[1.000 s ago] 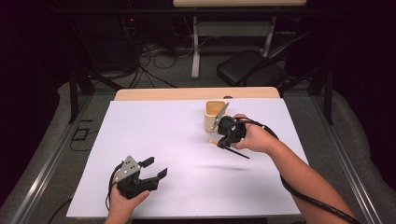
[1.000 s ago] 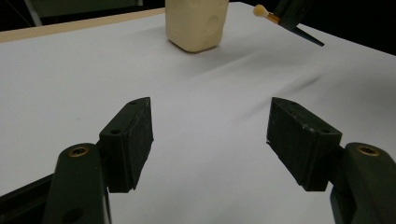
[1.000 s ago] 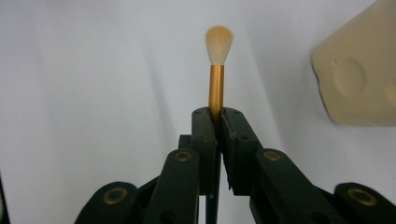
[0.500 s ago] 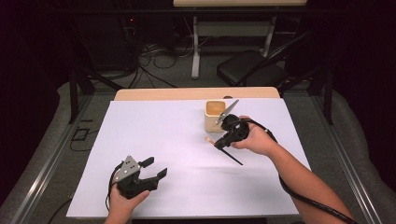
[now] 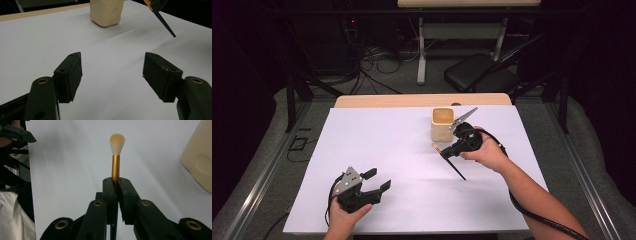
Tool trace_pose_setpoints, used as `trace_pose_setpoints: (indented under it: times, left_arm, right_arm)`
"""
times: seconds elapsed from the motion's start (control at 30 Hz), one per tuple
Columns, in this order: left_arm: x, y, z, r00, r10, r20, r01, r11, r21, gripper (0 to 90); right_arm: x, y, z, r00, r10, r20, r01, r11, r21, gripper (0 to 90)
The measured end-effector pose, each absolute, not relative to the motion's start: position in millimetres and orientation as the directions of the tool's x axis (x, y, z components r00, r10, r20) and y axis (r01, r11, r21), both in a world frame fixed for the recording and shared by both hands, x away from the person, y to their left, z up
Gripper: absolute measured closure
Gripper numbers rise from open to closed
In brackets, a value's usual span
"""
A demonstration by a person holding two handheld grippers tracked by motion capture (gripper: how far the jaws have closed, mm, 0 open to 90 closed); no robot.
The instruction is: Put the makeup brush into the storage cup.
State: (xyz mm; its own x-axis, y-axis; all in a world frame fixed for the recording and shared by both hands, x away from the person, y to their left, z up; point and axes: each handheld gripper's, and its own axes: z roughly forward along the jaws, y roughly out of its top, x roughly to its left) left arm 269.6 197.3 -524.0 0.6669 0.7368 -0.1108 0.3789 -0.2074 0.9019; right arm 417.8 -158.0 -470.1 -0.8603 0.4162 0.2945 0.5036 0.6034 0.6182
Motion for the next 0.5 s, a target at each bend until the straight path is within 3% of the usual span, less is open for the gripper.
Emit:
trace_pose_setpoints:
  times: [0.5]
  left_arm:
    - [270.0, 197.2, -524.5, 0.663, 0.741, -0.112, 0.383, -0.207, 0.9, 31.8]
  right_arm:
    - [413.6, -158.5, -472.6, -0.837, 0.399, 0.375, 0.54, 0.492, 0.682, 83.9]
